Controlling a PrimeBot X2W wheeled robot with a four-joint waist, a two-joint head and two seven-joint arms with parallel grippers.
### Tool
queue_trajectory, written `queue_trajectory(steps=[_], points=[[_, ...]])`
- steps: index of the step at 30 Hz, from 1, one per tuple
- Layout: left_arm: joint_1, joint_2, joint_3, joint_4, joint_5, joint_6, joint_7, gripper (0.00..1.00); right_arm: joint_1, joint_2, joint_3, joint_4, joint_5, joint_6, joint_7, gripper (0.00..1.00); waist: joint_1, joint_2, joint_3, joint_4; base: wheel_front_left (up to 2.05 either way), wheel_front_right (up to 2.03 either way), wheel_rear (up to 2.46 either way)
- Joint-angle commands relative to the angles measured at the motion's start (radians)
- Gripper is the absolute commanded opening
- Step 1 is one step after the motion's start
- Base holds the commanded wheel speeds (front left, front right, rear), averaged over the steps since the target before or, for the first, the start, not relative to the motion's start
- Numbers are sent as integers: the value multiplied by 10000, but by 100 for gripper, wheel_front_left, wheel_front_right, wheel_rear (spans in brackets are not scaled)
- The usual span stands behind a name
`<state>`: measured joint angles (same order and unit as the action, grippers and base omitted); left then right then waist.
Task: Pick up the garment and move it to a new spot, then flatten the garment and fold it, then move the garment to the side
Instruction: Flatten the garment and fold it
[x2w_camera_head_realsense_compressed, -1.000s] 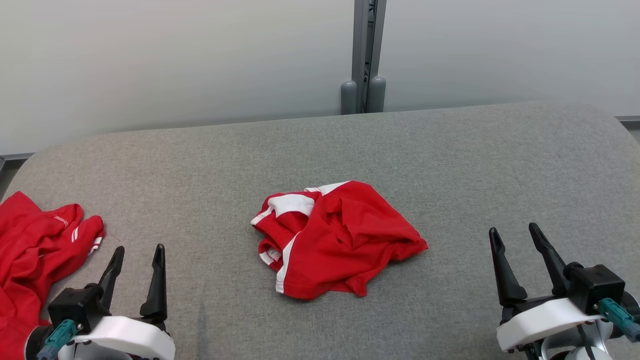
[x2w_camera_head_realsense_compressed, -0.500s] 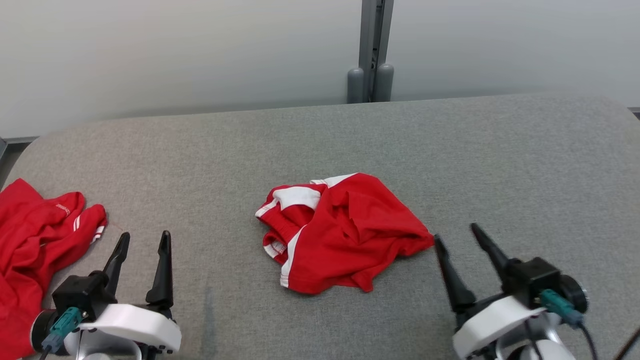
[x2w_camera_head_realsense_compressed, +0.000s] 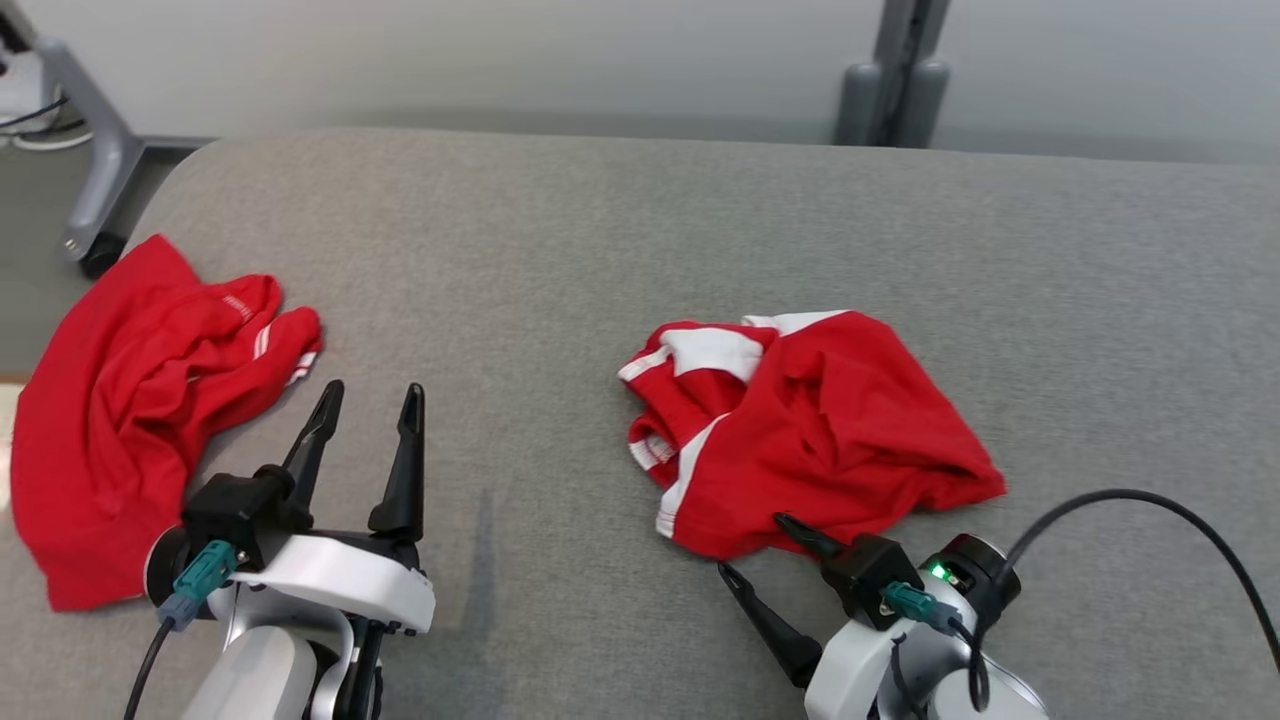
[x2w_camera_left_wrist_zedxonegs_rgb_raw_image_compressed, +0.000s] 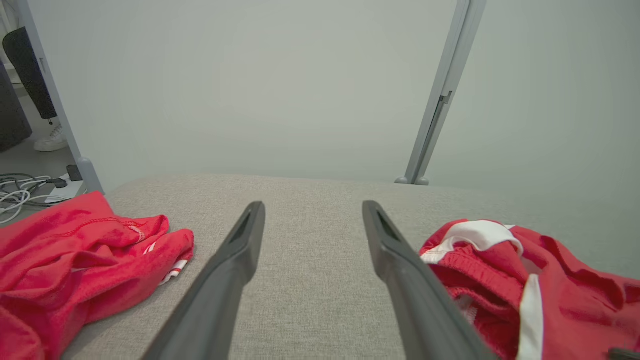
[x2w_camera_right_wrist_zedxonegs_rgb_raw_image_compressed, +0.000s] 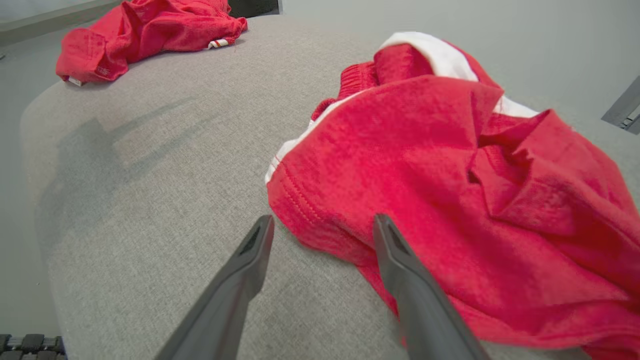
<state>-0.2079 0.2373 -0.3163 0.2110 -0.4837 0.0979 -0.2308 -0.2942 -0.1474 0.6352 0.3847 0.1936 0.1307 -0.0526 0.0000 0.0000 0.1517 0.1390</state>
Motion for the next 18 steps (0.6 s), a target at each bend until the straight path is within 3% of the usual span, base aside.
queue_trajectory(steps=[1, 7, 8, 9, 10, 18], points=[[-208, -5, 10, 76, 52, -33, -77, 100, -179, -91, 75, 133, 64, 2, 10, 100, 0, 0, 246, 326, 0, 0, 0], [-363, -172, 22, 503, 79, -173, -227, 100, -691, -32, 303, 1050, -112, 2, 46, 100, 0, 0, 351, 504, 0, 0, 0], [-366, -179, 39, 548, 86, -194, -252, 100, -748, 12, 240, 1157, -125, 2, -41, 40, 0, 0, 356, 500, 0, 0, 0], [-370, -186, 47, 590, 98, -198, -259, 100, -799, 50, 226, 1274, -150, 2, -80, 6, 0, 0, 362, 491, 0, 0, 0], [-378, -186, 62, 628, 102, -205, -269, 100, -824, 83, 219, 1373, -141, 2, -91, 0, 0, 0, 366, 470, 0, 0, 0], [-495, -120, 215, 745, 240, -222, -326, 100, -650, 132, -323, 974, 103, 2, -556, 0, 0, 0, 405, 51, 0, 0, 0]])
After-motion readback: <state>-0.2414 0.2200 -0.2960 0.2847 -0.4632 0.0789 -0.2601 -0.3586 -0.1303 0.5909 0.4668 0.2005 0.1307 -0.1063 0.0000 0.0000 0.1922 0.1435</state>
